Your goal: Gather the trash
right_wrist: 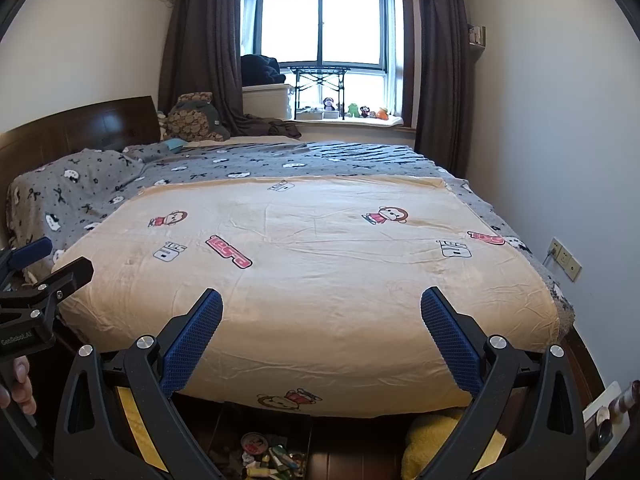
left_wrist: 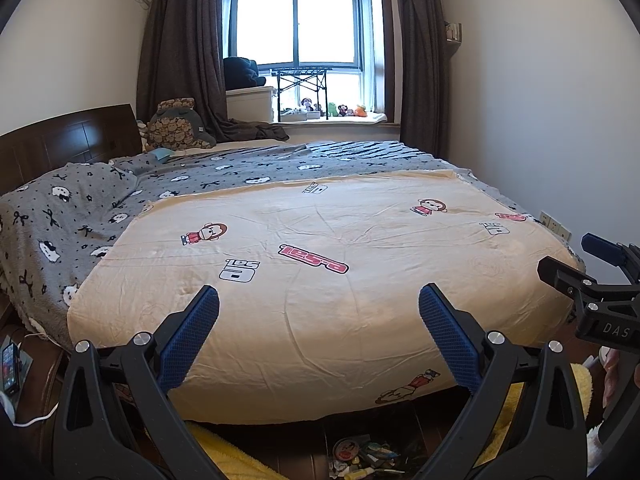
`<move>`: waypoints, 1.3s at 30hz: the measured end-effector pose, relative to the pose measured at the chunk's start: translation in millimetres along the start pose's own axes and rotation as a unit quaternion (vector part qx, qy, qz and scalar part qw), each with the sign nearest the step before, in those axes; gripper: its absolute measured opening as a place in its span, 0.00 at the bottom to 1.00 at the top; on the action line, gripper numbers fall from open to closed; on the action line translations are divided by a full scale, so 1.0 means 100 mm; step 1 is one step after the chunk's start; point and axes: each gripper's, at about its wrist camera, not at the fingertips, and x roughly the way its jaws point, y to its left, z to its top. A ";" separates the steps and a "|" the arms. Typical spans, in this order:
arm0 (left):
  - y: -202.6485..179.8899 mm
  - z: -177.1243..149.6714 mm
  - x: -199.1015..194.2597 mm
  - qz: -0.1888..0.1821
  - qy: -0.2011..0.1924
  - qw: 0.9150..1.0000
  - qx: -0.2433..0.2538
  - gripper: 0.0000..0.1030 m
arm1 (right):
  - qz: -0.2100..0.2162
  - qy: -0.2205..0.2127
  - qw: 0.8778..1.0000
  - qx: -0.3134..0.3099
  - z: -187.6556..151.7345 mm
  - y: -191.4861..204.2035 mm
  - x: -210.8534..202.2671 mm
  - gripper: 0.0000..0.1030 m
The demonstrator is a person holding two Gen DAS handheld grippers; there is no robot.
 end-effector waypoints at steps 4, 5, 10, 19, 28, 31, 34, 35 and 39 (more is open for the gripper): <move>0.00 0.00 0.00 0.000 0.000 1.000 0.000 0.92 | 0.001 0.000 1.000 -0.001 0.00 0.00 -0.02 0.97; 0.00 0.00 0.00 0.000 0.000 1.000 0.000 0.92 | 0.001 0.000 1.000 -0.001 0.00 -0.01 -0.01 0.97; 0.00 0.00 0.00 0.000 0.000 1.000 0.000 0.92 | 0.000 0.001 1.000 0.000 0.01 -0.02 -0.01 0.97; 0.01 -0.01 0.00 0.001 0.000 1.000 0.001 0.92 | 0.000 0.002 1.000 0.000 0.01 -0.02 -0.01 0.97; 0.03 0.00 0.00 0.003 0.004 1.000 -0.001 0.92 | 0.000 0.001 1.000 0.001 0.02 -0.03 -0.02 0.97; 0.03 0.00 0.00 0.013 0.005 1.000 -0.001 0.92 | -0.001 0.001 1.000 0.001 0.02 -0.03 -0.02 0.97; 0.05 0.00 0.00 0.018 0.004 1.000 0.000 0.92 | -0.001 0.001 1.000 0.001 0.02 -0.03 -0.02 0.97; 0.05 0.00 -0.02 0.020 0.000 1.000 -0.001 0.92 | -0.001 0.001 1.000 0.001 0.02 -0.03 -0.02 0.97; 0.03 0.01 -0.04 0.031 -0.011 0.999 0.010 0.92 | -0.001 0.002 1.000 0.002 0.03 -0.03 -0.01 0.97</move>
